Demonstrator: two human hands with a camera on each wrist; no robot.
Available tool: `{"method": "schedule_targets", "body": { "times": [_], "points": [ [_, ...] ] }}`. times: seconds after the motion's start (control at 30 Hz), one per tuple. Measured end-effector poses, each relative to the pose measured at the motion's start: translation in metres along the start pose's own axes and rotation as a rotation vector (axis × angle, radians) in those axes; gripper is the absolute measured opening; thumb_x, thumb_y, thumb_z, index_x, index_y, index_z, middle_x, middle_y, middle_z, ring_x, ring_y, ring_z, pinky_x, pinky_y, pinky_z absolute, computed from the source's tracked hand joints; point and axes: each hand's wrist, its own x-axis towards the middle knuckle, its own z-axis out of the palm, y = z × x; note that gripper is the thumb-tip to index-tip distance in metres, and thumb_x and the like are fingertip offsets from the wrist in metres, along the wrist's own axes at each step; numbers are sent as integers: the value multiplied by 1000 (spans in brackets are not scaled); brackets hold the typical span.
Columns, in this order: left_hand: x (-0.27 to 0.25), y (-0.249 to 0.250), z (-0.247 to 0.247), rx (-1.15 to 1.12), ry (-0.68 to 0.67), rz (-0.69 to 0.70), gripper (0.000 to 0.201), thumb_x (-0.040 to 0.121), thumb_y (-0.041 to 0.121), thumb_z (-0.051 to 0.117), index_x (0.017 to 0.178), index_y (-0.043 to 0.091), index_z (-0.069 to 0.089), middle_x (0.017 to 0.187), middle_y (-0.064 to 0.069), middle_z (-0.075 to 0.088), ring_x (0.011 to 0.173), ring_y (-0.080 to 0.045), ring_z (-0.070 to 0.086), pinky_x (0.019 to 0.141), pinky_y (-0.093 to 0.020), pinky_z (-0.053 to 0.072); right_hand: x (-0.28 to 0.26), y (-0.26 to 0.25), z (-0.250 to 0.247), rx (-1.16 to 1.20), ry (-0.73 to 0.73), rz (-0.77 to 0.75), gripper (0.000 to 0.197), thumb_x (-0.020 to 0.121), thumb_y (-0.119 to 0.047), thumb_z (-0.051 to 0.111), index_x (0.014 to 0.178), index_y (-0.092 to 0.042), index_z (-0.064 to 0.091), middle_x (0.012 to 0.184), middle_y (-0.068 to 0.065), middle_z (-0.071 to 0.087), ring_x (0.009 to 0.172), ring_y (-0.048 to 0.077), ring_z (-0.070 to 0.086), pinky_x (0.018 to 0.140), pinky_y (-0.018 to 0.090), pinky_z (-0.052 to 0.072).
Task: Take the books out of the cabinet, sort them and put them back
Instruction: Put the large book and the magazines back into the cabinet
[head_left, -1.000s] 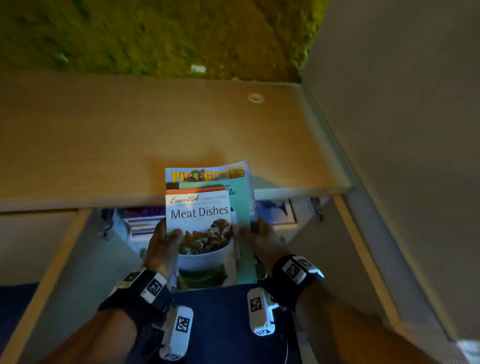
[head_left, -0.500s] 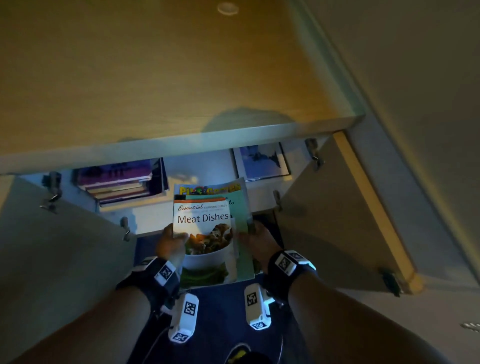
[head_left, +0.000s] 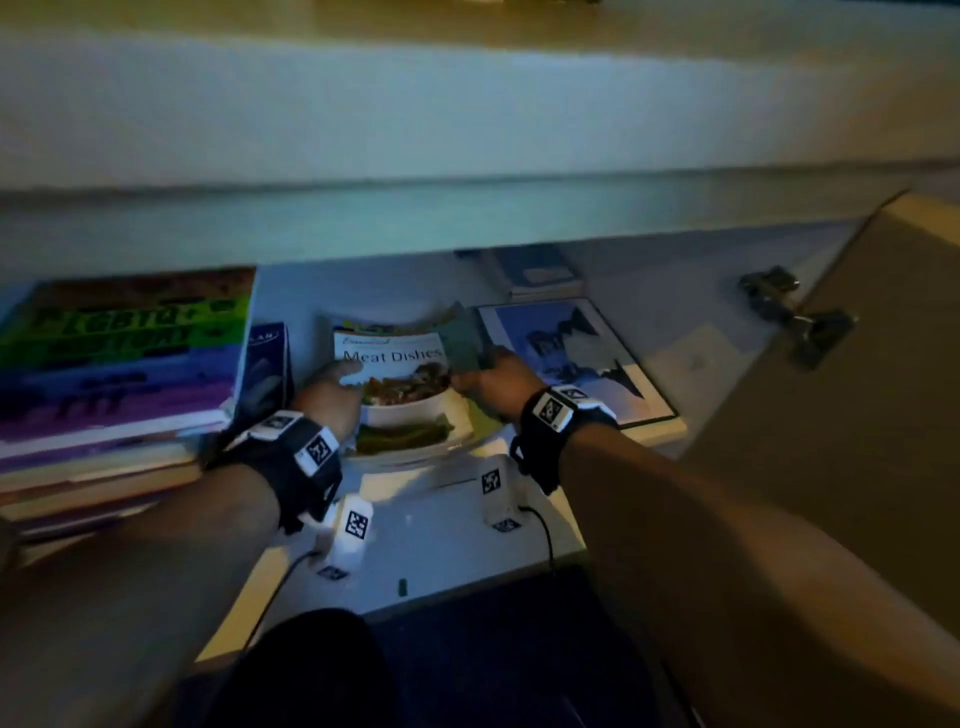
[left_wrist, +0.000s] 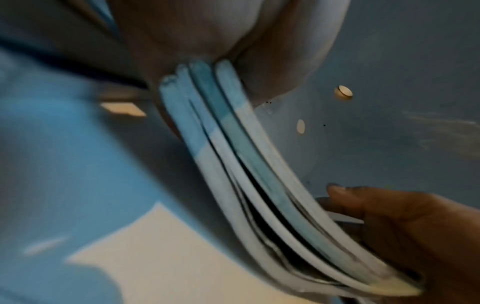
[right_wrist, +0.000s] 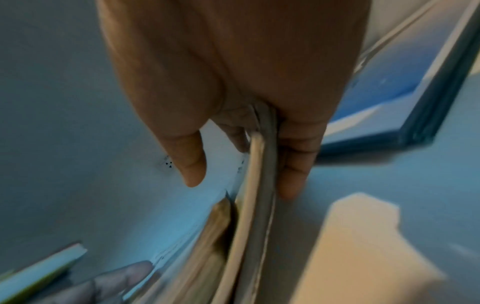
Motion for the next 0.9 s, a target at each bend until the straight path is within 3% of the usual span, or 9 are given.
{"method": "schedule_targets", "body": {
  "times": [0.03, 0.1, 0.13, 0.2, 0.37, 0.47, 0.53, 0.63, 0.9],
  "points": [
    [8, -8, 4, 1, 5, 0, 40, 96, 8, 53, 133, 23, 57, 91, -14, 67, 59, -17, 62, 49, -19, 47, 8, 7, 9, -55, 9, -17, 36, 86, -23, 73, 118, -8, 69, 109, 12, 72, 96, 30, 68, 78, 37, 55],
    [21, -26, 12, 109, -15, 27, 50, 91, 27, 61, 140, 28, 52, 124, -19, 64, 100, -29, 67, 81, -27, 54, 11, 15, 27, -224, 51, -60, 41, 82, -38, 67, 113, -11, 69, 111, 18, 71, 101, 36, 68, 85, 42, 57],
    [24, -34, 15, 208, -19, 61, 59, 87, 39, 63, 143, 31, 48, 141, -16, 54, 120, -32, 58, 98, -33, 49, 8, 18, 34, -331, 87, -84, 46, 79, -46, 61, 112, -15, 69, 111, 19, 70, 101, 38, 67, 87, 43, 57],
    [18, -44, 16, 301, -31, 114, 75, 74, 58, 61, 144, 38, 44, 154, -12, 39, 137, -34, 41, 113, -41, 37, 3, 27, 44, -483, 126, -125, 51, 81, -53, 53, 117, -21, 68, 120, 21, 64, 109, 39, 61, 95, 42, 53],
    [-21, -47, 12, 329, -169, 217, 92, 69, 55, 81, 147, 49, 34, 166, -6, 2, 152, -27, 7, 120, -41, 17, 3, 43, 43, -585, 11, -206, 75, 73, -72, 34, 118, -22, 68, 120, 15, 66, 109, 34, 62, 93, 43, 52],
    [-28, -46, 12, 374, -161, 217, 88, 72, 47, 83, 148, 40, 39, 166, -4, -4, 152, -27, 7, 120, -37, 17, 1, 40, 39, -578, -33, -207, 84, 65, -78, 35, 123, -25, 66, 123, 11, 68, 111, 32, 63, 93, 43, 53],
    [-34, -48, 14, 387, -151, 212, 86, 74, 46, 81, 149, 38, 39, 166, -5, -6, 152, -28, 7, 120, -39, 18, -6, 41, 36, -580, -47, -217, 89, 63, -81, 45, 137, -33, 54, 134, 10, 63, 120, 32, 59, 97, 44, 51],
    [-45, -55, 14, 457, -171, 222, 85, 77, 49, 78, 150, 40, 35, 166, -4, -9, 153, -30, 4, 121, -43, 17, -20, 49, 34, -714, -123, -214, 105, 67, -82, 56, 157, -44, 18, 160, 16, 37, 142, 37, 39, 114, 49, 38],
    [-50, -55, 10, 550, -190, 228, 87, 77, 56, 75, 151, 43, 31, 166, -5, -8, 152, -31, 6, 122, -45, 19, -43, 36, 30, -886, -170, -267, 81, 91, -64, 60, 159, -39, 24, 161, 17, 36, 146, 37, 31, 119, 46, 25]
  ]
}}
